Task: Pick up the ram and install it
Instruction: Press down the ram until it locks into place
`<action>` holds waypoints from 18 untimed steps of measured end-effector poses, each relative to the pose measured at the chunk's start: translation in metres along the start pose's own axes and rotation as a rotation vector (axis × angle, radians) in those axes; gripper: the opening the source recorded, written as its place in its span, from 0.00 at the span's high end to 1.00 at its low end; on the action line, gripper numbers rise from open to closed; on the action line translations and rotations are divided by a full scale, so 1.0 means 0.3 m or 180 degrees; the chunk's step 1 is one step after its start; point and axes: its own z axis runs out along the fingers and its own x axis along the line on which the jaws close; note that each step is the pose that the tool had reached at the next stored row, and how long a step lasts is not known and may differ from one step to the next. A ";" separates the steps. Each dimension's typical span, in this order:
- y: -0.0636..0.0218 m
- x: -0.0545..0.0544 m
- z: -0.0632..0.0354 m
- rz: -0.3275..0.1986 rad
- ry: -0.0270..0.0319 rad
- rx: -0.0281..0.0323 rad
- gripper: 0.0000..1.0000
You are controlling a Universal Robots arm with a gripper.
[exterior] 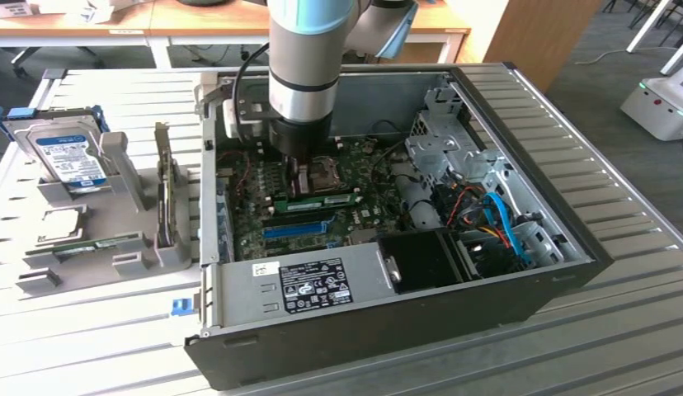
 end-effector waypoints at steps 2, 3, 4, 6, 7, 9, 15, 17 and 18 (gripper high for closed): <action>0.000 0.000 0.000 0.0000 0.0000 0.0000 0.89; 0.000 0.000 0.000 0.0000 0.0000 0.0000 0.89; 0.000 0.000 0.000 0.0000 0.0000 0.0000 0.89; 0.000 0.000 0.001 0.0000 0.0000 0.0000 0.89; 0.000 0.000 0.001 0.0000 -0.0001 0.0000 0.89; 0.000 0.000 0.002 0.0000 0.0000 0.0000 0.89; 0.000 0.000 0.002 0.0000 0.0000 0.0000 0.89; 0.000 -0.001 -0.001 0.0000 -0.0004 0.0003 0.89; 0.000 -0.001 -0.005 0.0000 -0.0005 0.0003 0.89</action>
